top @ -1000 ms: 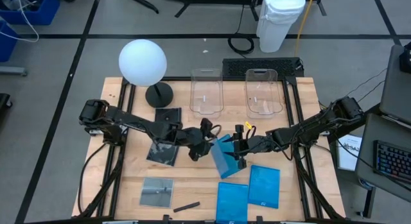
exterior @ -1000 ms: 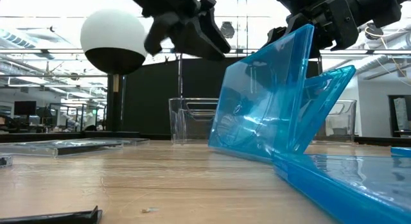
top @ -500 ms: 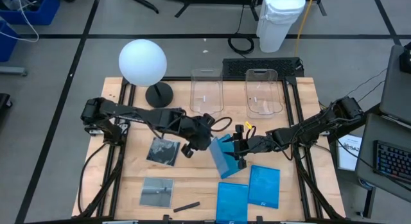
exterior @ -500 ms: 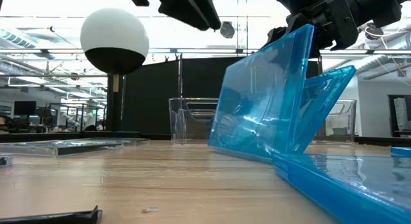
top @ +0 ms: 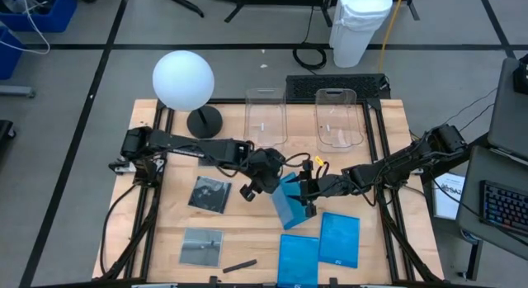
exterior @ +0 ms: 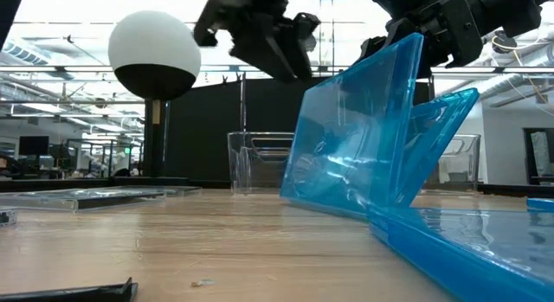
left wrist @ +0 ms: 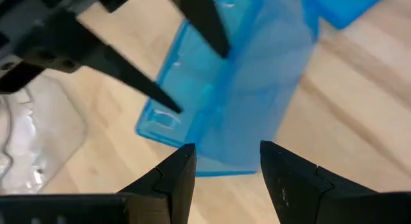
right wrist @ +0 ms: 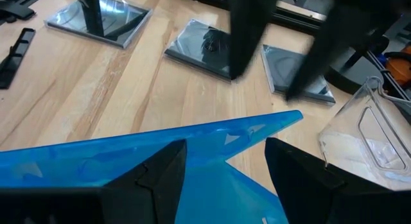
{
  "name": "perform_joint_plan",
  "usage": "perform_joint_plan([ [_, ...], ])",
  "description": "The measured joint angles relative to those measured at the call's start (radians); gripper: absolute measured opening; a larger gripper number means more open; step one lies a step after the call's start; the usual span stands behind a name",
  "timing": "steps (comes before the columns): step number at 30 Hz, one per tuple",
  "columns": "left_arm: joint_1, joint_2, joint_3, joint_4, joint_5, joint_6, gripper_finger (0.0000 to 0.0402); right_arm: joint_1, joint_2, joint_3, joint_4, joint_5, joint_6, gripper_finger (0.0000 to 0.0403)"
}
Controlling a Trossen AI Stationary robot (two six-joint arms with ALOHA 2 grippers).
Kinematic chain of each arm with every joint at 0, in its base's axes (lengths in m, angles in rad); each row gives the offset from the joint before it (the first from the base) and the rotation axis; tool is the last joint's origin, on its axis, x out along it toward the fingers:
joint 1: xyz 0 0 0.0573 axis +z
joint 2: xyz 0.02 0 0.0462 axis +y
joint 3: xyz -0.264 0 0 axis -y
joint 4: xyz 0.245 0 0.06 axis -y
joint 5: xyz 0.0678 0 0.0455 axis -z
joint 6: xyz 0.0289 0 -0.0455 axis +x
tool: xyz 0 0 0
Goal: Pick & place jewel cases by type
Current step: Put the top left blue CD case into the right transparent bin
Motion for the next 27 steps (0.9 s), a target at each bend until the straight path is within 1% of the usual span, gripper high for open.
perform_joint_plan([
  [5, 0.013, -0.004, 0.006, 0.039, 0.006, 0.029, 0.0179, -0.002, 0.000, 0.000, -0.007, 0.001, 0.003, 0.0208],
  [10, 0.033, -0.003, 0.006, 0.037, 0.037, 0.029, 0.0179, -0.006, 0.000, 0.000, -0.007, 0.000, 0.004, 0.0208],
  [14, 0.041, 0.017, 0.005, 0.044, 0.068, 0.028, 0.0179, -0.006, 0.000, 0.000, -0.007, 0.001, 0.005, 0.0208],
  [21, 0.043, 0.058, 0.006, 0.050, 0.079, 0.041, 0.0179, -0.006, 0.000, 0.000, -0.010, 0.000, 0.006, 0.0208],
  [27, 0.047, 0.071, 0.005, 0.047, 0.093, 0.039, 0.0179, -0.006, 0.000, -0.001, -0.011, 0.000, 0.019, 0.0208],
])
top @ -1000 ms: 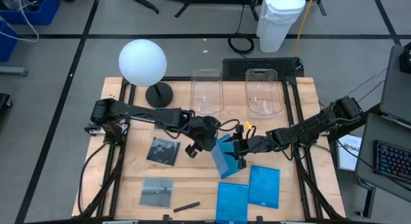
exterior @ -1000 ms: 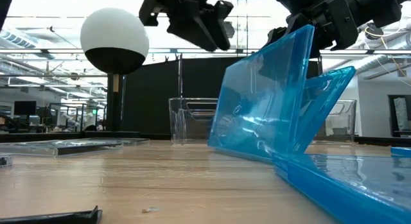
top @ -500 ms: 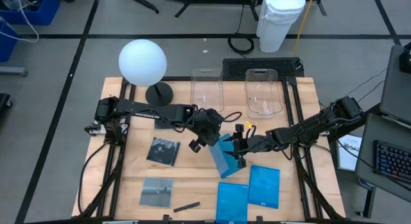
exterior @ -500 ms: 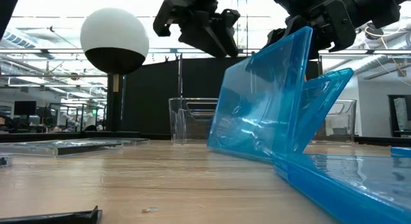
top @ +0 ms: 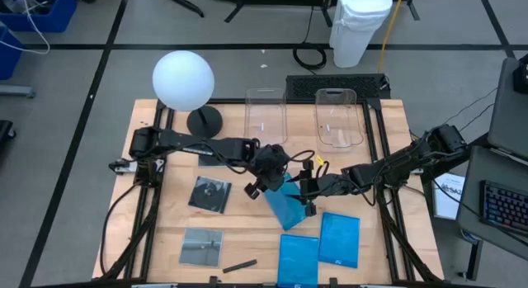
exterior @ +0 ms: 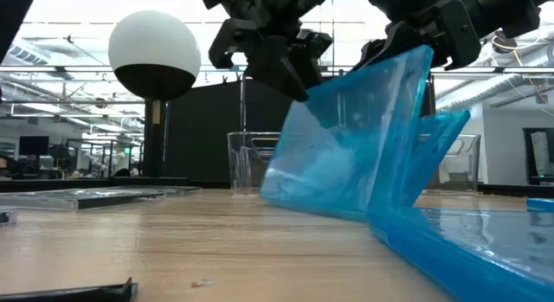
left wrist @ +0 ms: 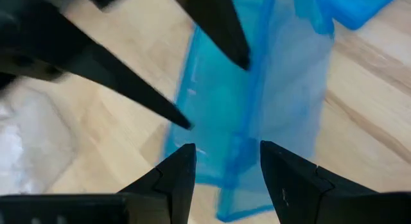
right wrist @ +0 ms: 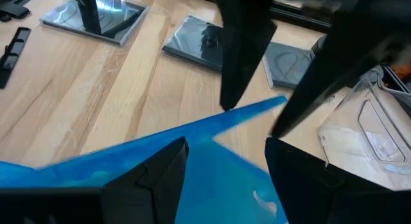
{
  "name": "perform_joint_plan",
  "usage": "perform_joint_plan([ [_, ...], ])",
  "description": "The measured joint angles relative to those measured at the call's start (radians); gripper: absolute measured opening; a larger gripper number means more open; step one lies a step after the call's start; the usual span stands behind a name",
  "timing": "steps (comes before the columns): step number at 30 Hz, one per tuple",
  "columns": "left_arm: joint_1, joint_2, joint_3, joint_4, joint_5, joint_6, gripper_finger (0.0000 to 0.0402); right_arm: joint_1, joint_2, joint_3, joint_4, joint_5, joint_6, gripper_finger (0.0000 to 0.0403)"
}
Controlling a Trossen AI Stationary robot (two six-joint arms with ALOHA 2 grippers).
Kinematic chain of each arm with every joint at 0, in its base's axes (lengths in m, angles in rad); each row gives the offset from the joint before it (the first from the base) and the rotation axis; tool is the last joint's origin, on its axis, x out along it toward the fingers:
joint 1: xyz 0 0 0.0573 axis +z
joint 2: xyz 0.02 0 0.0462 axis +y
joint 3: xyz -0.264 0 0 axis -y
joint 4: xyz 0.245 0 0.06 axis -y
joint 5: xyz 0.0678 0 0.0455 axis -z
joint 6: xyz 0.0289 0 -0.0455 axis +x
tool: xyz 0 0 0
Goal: Pick & place jewel cases by type
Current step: Put the top left blue CD case into the right transparent bin
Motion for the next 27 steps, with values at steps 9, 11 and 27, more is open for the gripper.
perform_joint_plan([
  [9, 0.002, 0.005, 0.000, -0.045, 0.026, -0.003, 0.0157, 0.000, 0.000, 0.000, 0.003, 0.000, 0.000, 0.0208],
  [11, 0.001, 0.016, 0.000, -0.070, 0.031, 0.005, 0.0127, 0.000, 0.000, 0.000, 0.004, 0.000, 0.000, 0.0208],
  [27, -0.029, -0.042, -0.003, -0.132, -0.088, -0.006, 0.0008, 0.025, -0.055, 0.002, -0.019, 0.044, -0.070, 0.0208],
])
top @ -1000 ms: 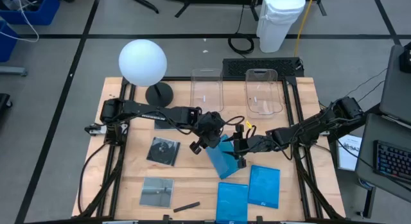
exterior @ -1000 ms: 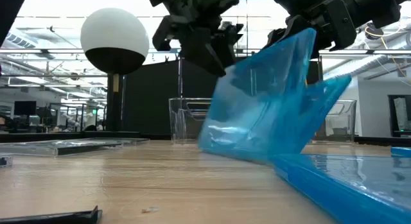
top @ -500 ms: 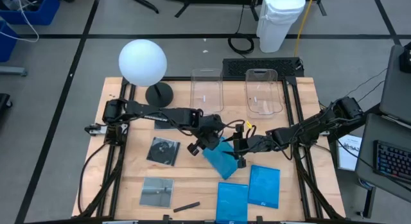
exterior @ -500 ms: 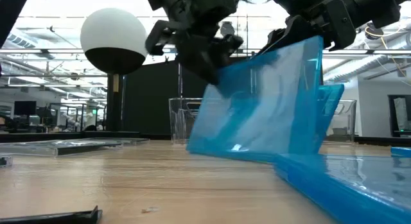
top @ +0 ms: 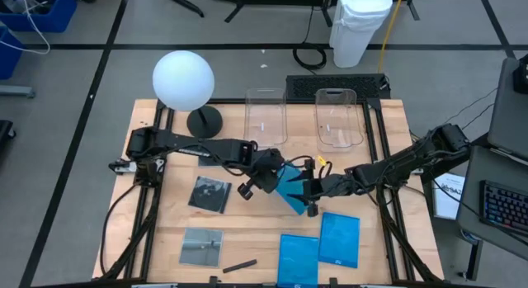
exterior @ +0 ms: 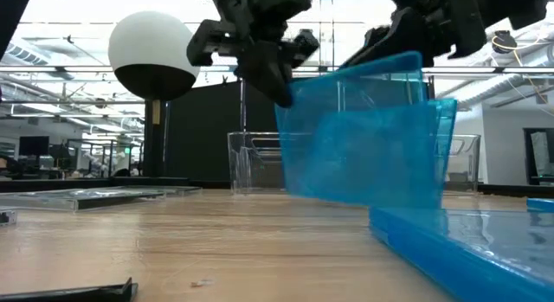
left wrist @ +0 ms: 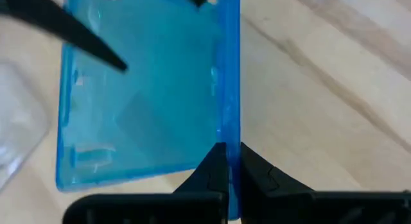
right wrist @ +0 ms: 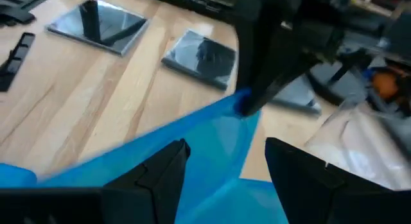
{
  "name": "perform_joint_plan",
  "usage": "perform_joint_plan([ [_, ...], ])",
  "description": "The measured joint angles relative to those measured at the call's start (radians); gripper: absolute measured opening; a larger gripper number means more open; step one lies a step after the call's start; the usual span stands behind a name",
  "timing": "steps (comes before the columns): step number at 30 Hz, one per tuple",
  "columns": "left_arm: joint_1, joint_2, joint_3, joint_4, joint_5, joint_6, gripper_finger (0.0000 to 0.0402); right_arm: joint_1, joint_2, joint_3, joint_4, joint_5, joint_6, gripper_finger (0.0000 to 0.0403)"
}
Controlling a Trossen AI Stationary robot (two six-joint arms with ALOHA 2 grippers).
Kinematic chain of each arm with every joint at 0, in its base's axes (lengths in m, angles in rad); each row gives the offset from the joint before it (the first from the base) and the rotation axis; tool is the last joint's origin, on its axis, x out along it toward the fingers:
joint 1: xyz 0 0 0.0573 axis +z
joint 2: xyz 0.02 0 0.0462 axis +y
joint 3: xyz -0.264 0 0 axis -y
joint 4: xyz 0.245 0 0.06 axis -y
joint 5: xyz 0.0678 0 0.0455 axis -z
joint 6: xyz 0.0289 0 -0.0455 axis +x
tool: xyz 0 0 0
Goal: Pick & place jewel cases by type
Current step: Put the top left blue CD case into the right transparent bin
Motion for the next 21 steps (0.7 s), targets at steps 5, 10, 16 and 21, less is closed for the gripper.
perform_joint_plan([
  [5, -0.015, -0.070, 0.000, -0.030, -0.082, -0.049, 0.0008, 0.026, -0.116, 0.000, -0.052, 0.121, -0.058, 0.0208],
  [10, -0.018, -0.137, 0.000, -0.041, -0.188, -0.071, 0.0008, 0.050, -0.245, 0.000, -0.138, 0.203, -0.059, 0.0208],
  [16, 0.016, -0.220, 0.001, 0.007, -0.283, -0.082, 0.0009, 0.074, -0.356, 0.000, -0.292, 0.276, 0.037, 0.0208],
  [21, 0.074, -0.253, 0.001, 0.153, -0.249, -0.067, 0.0008, 0.083, -0.395, 0.000, -0.406, 0.332, 0.095, 0.0208],
])
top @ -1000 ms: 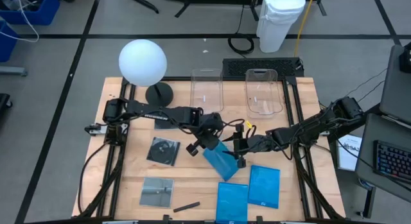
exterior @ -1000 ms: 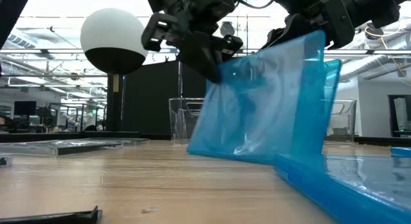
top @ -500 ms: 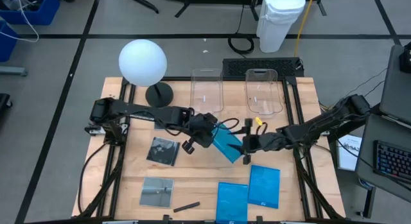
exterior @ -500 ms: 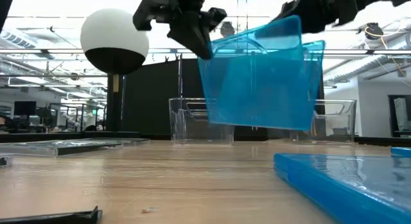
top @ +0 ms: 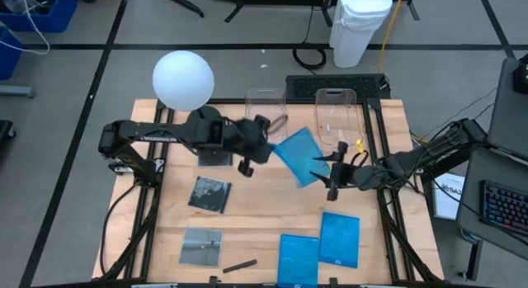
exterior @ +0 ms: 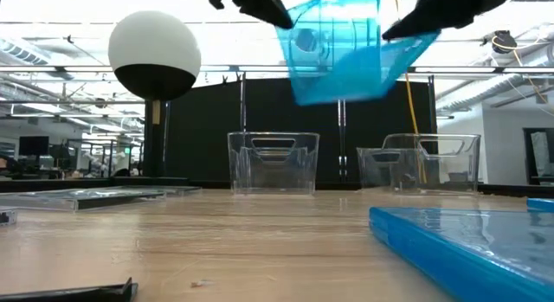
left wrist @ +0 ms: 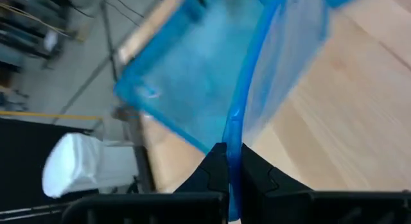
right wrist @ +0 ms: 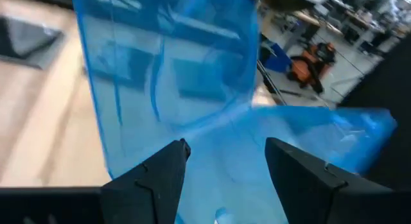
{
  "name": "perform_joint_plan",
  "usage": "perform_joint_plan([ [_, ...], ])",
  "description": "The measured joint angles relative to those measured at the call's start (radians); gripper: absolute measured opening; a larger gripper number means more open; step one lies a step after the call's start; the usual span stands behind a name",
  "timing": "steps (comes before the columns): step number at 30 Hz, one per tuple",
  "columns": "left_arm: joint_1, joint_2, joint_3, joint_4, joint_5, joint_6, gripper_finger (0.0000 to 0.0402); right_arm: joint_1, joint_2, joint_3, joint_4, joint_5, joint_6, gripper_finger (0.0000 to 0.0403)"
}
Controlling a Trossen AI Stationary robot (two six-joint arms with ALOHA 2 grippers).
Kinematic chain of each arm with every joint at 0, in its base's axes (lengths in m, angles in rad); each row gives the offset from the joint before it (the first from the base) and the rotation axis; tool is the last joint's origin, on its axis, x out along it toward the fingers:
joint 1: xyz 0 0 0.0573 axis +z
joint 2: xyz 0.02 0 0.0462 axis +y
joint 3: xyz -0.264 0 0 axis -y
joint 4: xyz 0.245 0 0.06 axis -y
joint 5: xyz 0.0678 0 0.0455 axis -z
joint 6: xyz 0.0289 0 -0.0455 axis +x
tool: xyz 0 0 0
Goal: Pick & place jewel cases by type
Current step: Put the top left blue CD case into the right transparent bin
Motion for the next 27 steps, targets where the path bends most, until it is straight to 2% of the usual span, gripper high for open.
perform_joint_plan([
  [2, 0.032, -0.003, 0.000, 0.063, 0.028, 0.000, 0.0009, -0.001, -0.012, -0.001, -0.041, 0.015, 0.009, 0.0208],
  [9, 0.124, 0.000, 0.001, 0.114, 0.140, -0.004, 0.0008, -0.001, -0.067, -0.001, -0.103, 0.056, 0.007, 0.0208],
  [17, 0.152, -0.001, 0.001, 0.116, 0.145, 0.000, 0.0008, -0.001, -0.134, -0.001, -0.103, 0.061, -0.054, 0.0208],
  [22, 0.157, -0.001, 0.001, 0.084, 0.121, 0.003, 0.0008, 0.000, -0.191, -0.002, -0.044, 0.163, -0.111, 0.0208],
  [27, 0.157, -0.001, 0.001, 0.087, 0.083, 0.025, 0.0008, -0.001, -0.253, -0.001, -0.002, 0.311, -0.082, 0.0208],
])
